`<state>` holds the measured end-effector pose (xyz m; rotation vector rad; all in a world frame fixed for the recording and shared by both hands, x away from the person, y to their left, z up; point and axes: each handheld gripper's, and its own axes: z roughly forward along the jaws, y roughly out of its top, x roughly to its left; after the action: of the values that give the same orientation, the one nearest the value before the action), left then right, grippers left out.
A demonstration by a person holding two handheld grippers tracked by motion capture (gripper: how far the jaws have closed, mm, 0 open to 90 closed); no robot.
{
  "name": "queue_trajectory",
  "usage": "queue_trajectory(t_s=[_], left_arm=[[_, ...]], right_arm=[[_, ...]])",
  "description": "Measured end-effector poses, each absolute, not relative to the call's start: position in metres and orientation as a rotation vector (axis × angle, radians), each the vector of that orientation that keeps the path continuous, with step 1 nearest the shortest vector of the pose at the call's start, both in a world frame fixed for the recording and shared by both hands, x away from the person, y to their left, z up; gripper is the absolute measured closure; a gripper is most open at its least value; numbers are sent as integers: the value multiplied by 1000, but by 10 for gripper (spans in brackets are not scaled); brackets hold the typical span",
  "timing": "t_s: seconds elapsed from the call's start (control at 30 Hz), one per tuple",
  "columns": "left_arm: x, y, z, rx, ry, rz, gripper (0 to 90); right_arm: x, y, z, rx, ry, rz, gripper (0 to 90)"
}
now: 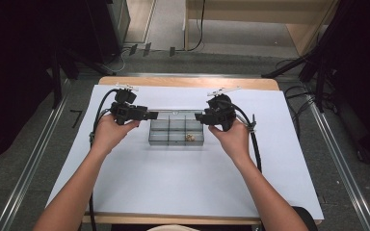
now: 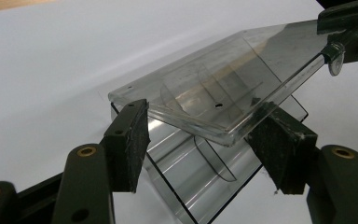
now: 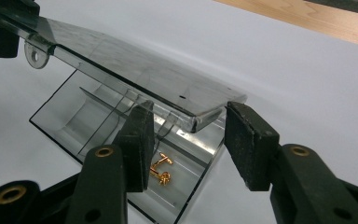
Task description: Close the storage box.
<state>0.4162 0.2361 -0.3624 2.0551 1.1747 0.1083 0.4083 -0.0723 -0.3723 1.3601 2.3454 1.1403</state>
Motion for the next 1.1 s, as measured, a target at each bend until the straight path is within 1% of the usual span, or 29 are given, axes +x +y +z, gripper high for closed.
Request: queue_trajectory(t_s=[1.1], left_arm=[[389,238,-381,2066,1136,139,389]], right_arm=[[386,-76,-395,1348,2365,1152,542]])
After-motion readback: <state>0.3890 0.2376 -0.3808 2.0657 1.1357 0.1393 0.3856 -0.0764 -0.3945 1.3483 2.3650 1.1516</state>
